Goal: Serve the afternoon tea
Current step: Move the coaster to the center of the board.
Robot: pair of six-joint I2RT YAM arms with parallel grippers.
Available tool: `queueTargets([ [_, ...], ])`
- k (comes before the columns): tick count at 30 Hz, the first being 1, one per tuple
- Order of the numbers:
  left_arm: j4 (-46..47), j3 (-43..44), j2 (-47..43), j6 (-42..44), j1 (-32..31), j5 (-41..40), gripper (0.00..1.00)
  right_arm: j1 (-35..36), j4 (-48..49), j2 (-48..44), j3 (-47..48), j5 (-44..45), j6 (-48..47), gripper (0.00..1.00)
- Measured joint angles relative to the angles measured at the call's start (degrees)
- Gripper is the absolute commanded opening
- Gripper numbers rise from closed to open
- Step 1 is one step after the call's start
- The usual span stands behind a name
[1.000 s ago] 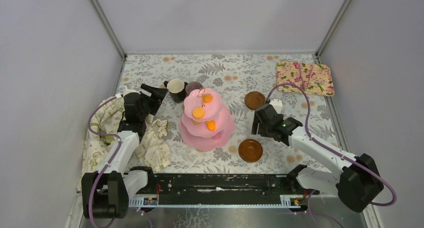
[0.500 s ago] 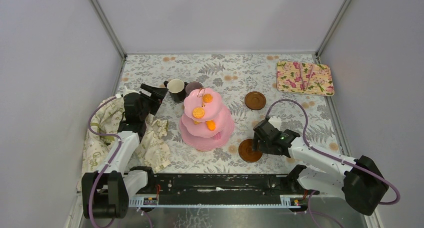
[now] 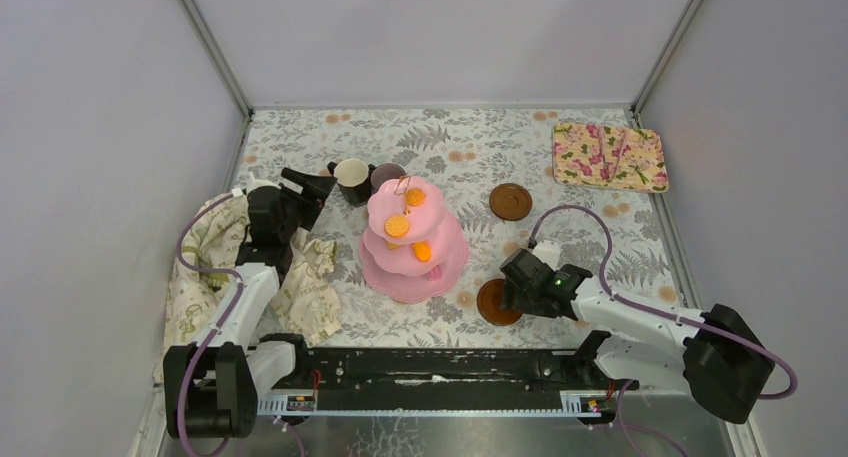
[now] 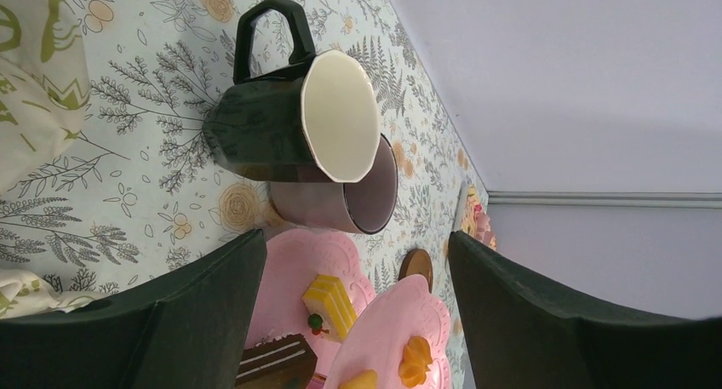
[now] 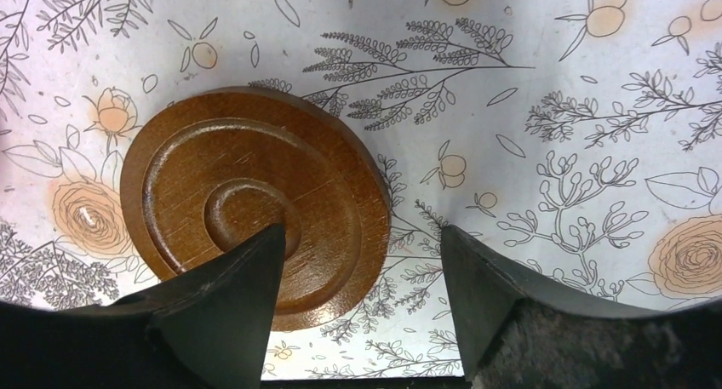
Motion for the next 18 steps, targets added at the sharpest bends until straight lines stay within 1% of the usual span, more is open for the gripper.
queueTargets([
  [3, 0.1, 0.0, 0.0, -0.1, 0.0, 0.1, 0.85, 0.2, 0.0, 1.0, 0.3, 1.5, 0.9, 0.65],
  [6, 0.3, -0.2, 0.0, -0.3, 0.0, 0.3, 0.85, 0.2, 0.7, 2.7, 1.0, 2.8, 1.8, 0.62],
  [9, 0.3, -0.3, 0.0, -0.3, 0.0, 0.3, 0.85, 0.2, 1.3, 5.0, 2.3, 2.9, 2.4, 0.56],
  [13, 0.3, -0.3, 0.0, -0.3, 0.0, 0.3, 0.85, 0.2, 2.6, 8.0, 4.1, 2.8, 2.8, 0.38],
  [18, 0.3, -0.3, 0.0, -0.3, 0.0, 0.4, 0.85, 0.3, 5.3, 10.9, 5.7, 3.1, 3.2, 0.36],
])
